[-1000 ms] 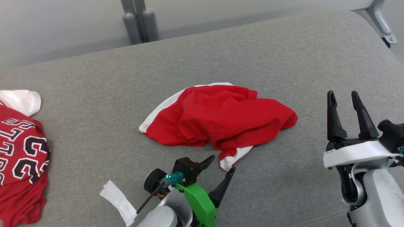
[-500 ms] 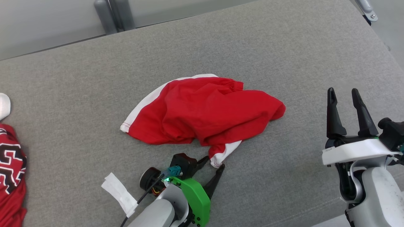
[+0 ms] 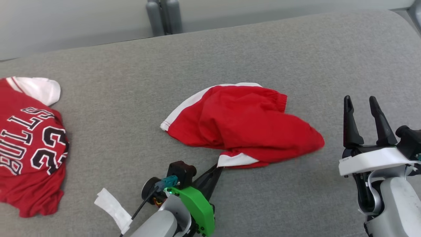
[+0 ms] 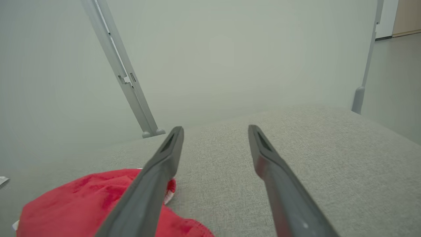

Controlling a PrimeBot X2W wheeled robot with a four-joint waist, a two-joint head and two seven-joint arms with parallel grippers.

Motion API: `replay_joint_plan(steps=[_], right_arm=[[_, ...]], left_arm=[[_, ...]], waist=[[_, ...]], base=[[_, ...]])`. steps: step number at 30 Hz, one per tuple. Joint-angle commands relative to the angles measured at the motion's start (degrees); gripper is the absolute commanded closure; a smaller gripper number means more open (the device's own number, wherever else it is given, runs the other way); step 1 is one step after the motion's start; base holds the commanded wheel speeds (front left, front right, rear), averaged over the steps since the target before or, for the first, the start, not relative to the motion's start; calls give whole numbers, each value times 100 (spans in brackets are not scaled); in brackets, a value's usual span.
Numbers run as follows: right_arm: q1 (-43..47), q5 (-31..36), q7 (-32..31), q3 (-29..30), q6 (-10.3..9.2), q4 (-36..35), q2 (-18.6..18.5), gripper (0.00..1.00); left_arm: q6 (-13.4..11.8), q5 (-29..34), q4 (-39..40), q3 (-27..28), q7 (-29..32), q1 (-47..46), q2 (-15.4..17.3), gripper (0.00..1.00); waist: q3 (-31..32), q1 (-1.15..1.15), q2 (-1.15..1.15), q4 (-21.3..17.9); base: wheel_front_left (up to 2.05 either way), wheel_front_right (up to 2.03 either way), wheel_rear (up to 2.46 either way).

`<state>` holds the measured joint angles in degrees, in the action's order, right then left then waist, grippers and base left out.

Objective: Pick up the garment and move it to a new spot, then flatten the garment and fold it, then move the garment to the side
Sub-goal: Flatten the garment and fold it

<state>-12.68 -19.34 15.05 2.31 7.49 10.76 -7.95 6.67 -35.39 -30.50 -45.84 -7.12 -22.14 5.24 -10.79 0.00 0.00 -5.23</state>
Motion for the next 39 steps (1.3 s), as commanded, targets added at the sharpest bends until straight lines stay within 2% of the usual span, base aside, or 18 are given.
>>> replay_joint_plan(steps=[1, 8, 15, 22, 23, 24, 28, 39], right_arm=[[76, 37, 18, -16, 0, 26, -23, 0], [148, 46, 19, -33, 0, 103, -44, 0], [181, 25, 19, -34, 0, 135, -80, 0], [207, -7, 18, -92, 0, 184, -109, 0], [217, -14, 18, -105, 0, 202, -114, 0], [227, -19, 19, -114, 0, 217, -118, 0], [267, -48, 19, -157, 0, 265, -126, 0], [451, -195, 18, -357, 0, 466, -97, 0]], left_arm=[[-76, -51, 72, 58, 19, 131, 111, 100], [-411, -238, 416, 317, 207, 538, 633, 100], [-783, -399, 516, 662, 199, 764, 1003, 100], [-981, -470, 355, 784, 114, 856, 1016, 98], [-989, -478, 329, 782, 101, 859, 1004, 31], [-995, -498, 328, 807, 40, 861, 987, 0], [-1072, -577, 424, 969, -218, 924, 1002, 0], [-1573, -501, 1176, 1564, -696, 1208, 1348, 0]], waist=[[224, 0, 0, 421], [376, 0, 0, 821], [426, 0, 0, 963], [497, 0, 0, 958], [513, 0, 0, 951], [530, 0, 0, 946], [602, 0, 0, 919], [716, 0, 0, 820]], base=[[0, 0, 0], [0, 0, 0], [0, 0, 0], [0, 0, 0], [0, 0, 0], [0, 0, 0], [0, 0, 0], [0, 0, 0]])
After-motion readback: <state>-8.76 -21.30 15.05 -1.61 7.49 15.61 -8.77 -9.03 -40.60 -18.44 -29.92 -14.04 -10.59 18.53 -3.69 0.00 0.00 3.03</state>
